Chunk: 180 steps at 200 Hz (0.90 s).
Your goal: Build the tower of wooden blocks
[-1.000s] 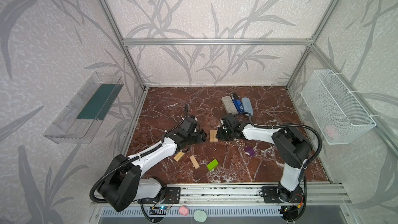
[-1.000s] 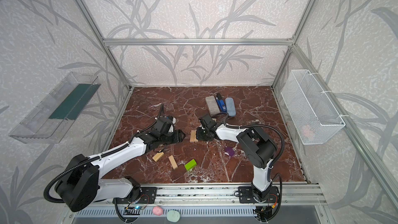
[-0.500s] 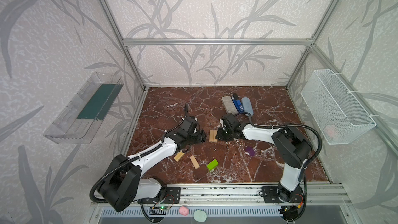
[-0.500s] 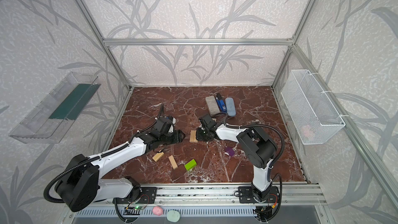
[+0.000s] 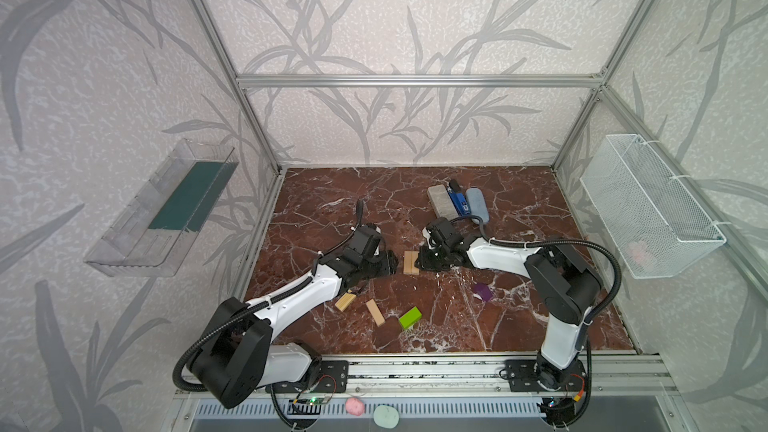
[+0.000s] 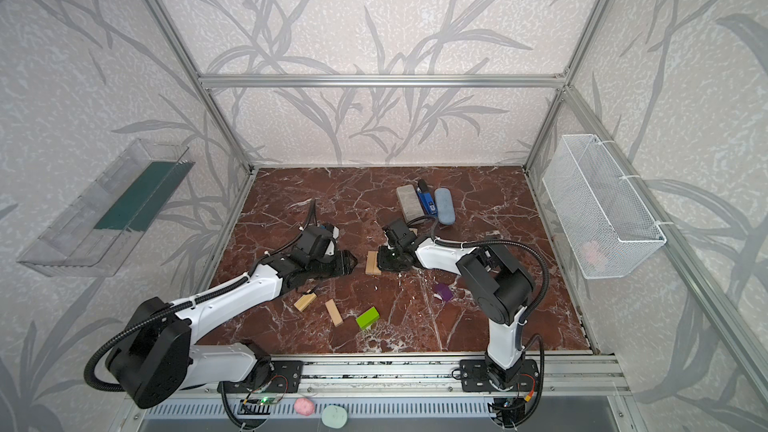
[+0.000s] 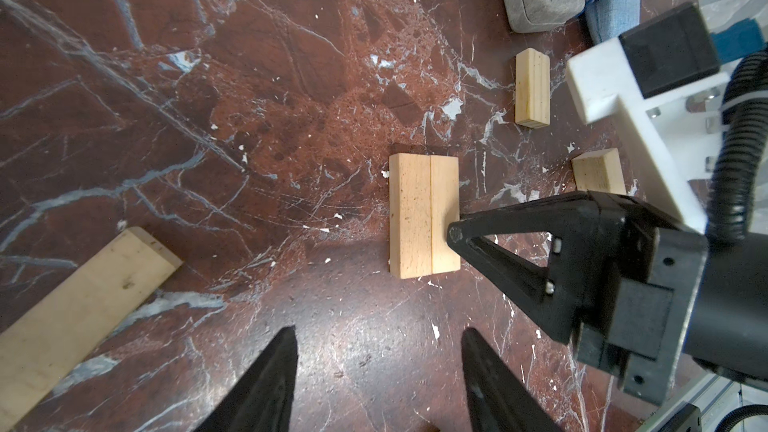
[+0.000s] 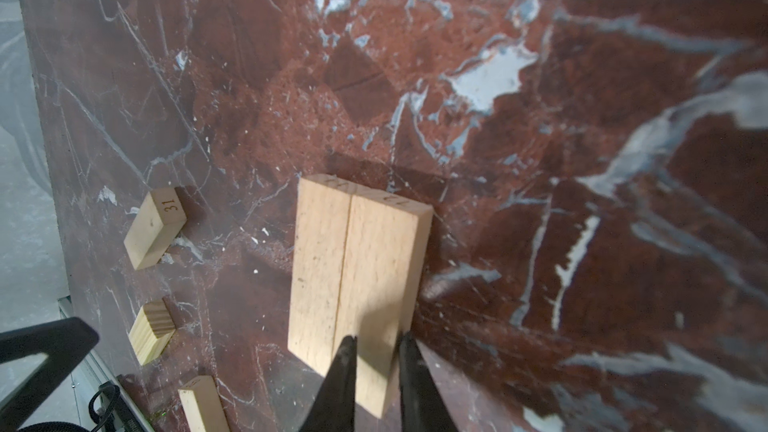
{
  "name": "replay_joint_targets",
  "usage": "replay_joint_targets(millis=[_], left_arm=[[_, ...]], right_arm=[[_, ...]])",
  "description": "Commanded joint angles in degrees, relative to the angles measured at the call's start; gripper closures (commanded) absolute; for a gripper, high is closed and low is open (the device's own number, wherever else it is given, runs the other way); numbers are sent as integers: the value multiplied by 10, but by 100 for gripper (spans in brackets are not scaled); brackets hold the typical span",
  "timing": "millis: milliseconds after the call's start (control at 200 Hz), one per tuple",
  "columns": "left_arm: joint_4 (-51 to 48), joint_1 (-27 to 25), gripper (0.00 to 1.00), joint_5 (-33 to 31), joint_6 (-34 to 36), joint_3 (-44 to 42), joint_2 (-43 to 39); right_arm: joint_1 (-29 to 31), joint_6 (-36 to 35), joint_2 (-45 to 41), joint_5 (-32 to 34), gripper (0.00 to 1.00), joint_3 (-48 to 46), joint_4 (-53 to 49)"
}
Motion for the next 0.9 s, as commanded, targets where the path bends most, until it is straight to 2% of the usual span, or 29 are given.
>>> replay_joint_targets(millis=[0, 155, 260, 435, 700, 795, 895], left_arm=[[-6, 4, 38, -6, 7, 20, -3], [-20, 4, 38, -17, 20, 27, -13], [-60, 4, 38, -46, 38, 46, -23], [-108, 6, 38, -62, 48, 48, -54], [-214, 3, 38, -57, -37, 23, -119], [-282, -1, 37, -63, -76, 29, -131], [-322, -30, 35, -74, -127, 27, -139]], right_arm=[[2, -14, -5, 1, 76, 23, -25], [-2, -36, -45, 22, 71, 29, -60], [-5, -54, -84, 32, 67, 20, -82], [-12, -149, -162, 13, 59, -5, -104], [-9, -242, -253, -38, 44, -92, -68], [10, -270, -269, -50, 38, -118, -51], [35, -291, -275, -64, 34, -146, -27]])
